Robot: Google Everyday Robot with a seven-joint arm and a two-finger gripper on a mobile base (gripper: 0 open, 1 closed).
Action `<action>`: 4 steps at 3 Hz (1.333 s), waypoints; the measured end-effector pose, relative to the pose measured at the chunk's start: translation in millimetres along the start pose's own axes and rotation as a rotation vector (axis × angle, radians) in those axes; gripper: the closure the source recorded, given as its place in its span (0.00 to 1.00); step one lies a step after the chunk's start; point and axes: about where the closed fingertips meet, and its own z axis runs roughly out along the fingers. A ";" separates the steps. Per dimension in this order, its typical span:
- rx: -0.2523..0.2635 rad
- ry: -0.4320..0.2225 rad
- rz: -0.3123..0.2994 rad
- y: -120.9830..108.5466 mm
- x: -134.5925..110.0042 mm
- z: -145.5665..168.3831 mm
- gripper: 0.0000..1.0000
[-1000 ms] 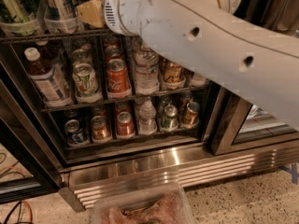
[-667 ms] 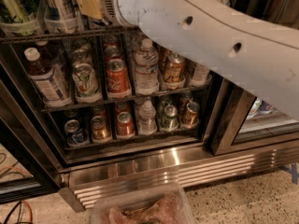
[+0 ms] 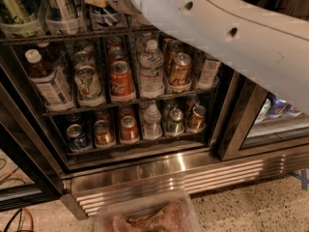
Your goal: Pick pepsi can from top shelf of fridge
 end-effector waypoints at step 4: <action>-0.031 -0.017 -0.010 -3.8 -1.3 23.7 0.52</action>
Offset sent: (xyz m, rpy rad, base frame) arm 0.0398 0.0063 -0.0064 0.0039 -0.0097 0.0238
